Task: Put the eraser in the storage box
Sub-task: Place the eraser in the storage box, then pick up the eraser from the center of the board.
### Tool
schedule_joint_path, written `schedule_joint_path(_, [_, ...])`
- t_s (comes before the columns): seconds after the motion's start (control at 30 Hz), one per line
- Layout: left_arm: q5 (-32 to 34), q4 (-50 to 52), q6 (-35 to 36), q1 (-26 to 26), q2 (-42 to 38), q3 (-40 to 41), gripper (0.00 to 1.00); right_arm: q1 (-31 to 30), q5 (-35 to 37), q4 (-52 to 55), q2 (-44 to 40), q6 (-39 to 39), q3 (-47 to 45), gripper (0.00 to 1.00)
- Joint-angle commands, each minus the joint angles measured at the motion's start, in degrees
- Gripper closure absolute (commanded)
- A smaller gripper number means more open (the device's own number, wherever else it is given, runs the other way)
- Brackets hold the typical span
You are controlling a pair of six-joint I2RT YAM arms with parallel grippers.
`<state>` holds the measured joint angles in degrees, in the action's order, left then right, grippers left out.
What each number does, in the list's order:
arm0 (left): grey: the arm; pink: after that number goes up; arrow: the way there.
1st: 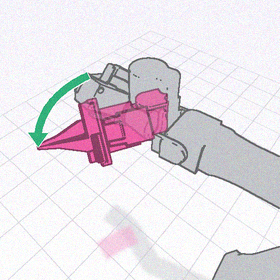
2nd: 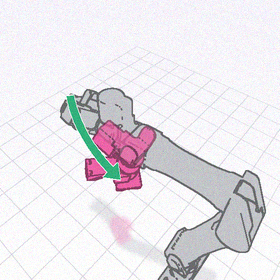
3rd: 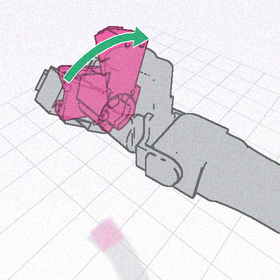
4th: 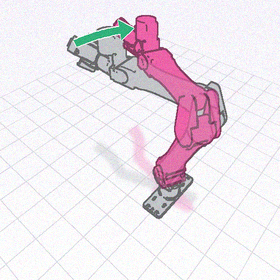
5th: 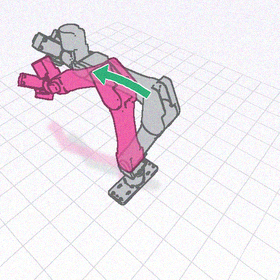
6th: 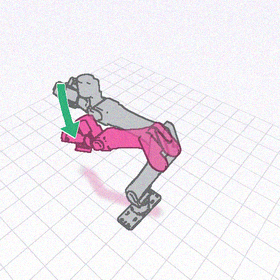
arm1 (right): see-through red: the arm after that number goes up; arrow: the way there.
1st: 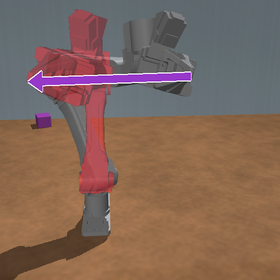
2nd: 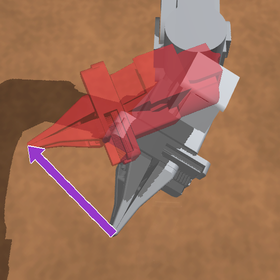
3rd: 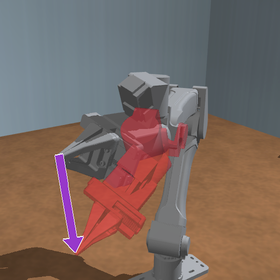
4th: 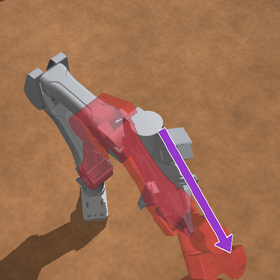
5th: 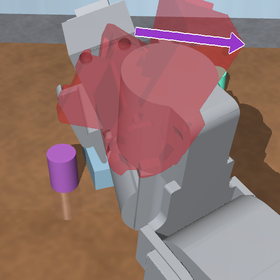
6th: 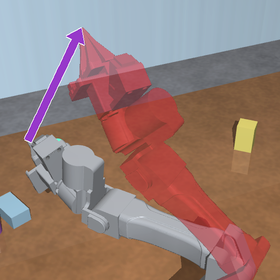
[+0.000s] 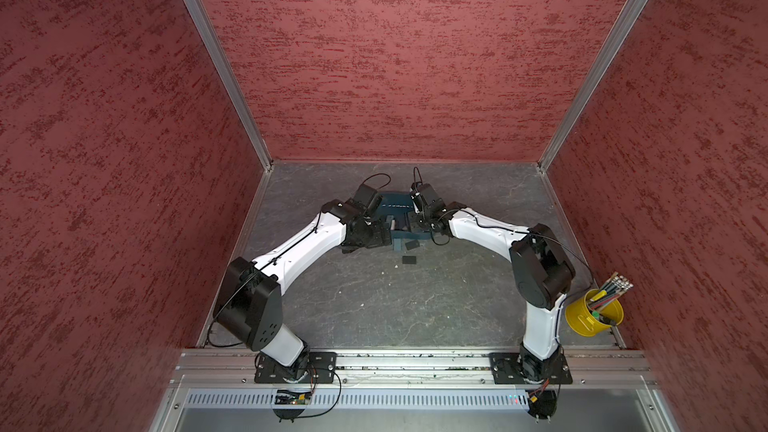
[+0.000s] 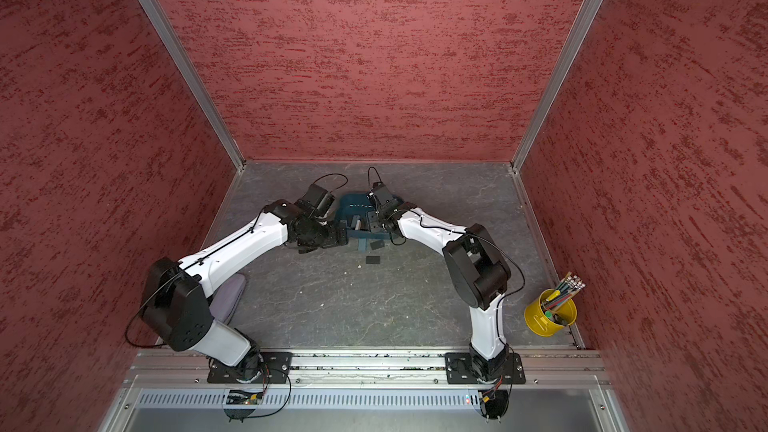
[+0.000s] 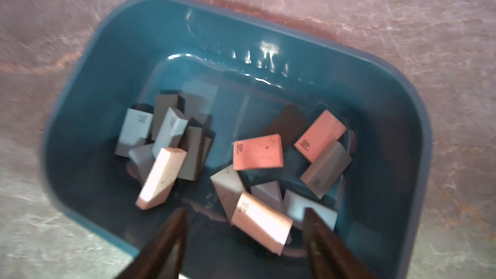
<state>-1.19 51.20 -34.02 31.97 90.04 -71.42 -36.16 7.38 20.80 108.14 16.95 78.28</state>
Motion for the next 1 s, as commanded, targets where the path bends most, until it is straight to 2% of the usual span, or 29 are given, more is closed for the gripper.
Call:
schedule_joint_path(0.0, [1.6,-3.0,-1.7,1.3,2.1,0.3,0.00,0.1,1.7,-3.7,-9.2,2.0,-3.6,0.20])
schedule_joint_path(0.27, [4.2,-4.7,-2.3,4.5,8.8,-2.7,0.00,0.1,7.7,-4.8,-25.4,4.8,-13.6,0.02])
schedule_joint_path(0.4, [7.3,-3.6,-2.6,6.2,13.8,-5.9,0.00,0.1,9.5,-4.1,-32.2,5.8,-17.3,0.01])
schedule_joint_path(0.7, [9.4,-3.2,-4.0,7.8,20.9,-9.9,0.00,0.1,11.3,-1.7,-39.0,6.9,-20.6,0.01])
schedule_joint_path(0.97, [10.7,-3.9,-4.0,7.9,24.9,-12.1,0.13,0.1,10.3,-1.8,-43.3,7.4,-22.6,0.01])
